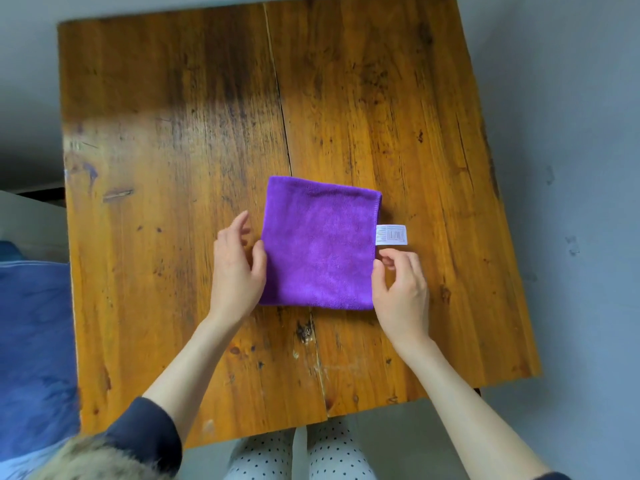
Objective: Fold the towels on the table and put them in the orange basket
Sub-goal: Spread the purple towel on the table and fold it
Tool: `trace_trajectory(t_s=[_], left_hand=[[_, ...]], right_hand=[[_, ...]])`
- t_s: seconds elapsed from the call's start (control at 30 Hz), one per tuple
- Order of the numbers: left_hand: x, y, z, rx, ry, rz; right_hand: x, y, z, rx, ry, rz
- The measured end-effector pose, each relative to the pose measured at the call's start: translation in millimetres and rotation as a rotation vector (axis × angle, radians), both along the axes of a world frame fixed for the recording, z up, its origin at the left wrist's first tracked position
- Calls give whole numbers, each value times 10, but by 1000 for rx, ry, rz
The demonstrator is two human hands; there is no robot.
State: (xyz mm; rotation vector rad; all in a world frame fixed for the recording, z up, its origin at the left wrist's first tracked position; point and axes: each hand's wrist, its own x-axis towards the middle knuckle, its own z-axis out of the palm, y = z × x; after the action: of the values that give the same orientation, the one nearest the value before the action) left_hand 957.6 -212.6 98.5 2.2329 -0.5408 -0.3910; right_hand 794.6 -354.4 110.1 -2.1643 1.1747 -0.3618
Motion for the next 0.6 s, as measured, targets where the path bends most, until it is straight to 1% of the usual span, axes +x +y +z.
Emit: trace_trajectory(t_s=[0.07,0.13,0.2,0.27,0.33,0.43,0.5,0.6], left_hand=[[44,-3,10,1,92,51],[93,-18,5,50,120,48],[137,-45,18,86,162,27],[191,-84,40,109,235,28],[258,-108,56,103,366,42],[308,-123,81,98,548,17],[298,-132,99,106,608,10],[245,-125,105,96,667,50]], right_hand=[[42,-31,-2,196,56,-151],[113,-98,-3,349,114,-258],[192,-160,2,471,158,-282],[264,-196,-5,565,182,-251],[333,-215,4,678,135,-288],[397,-269,51,902,23,-438],[404,-302,62,965,31,-425],[396,-320,84,959,64,-369]])
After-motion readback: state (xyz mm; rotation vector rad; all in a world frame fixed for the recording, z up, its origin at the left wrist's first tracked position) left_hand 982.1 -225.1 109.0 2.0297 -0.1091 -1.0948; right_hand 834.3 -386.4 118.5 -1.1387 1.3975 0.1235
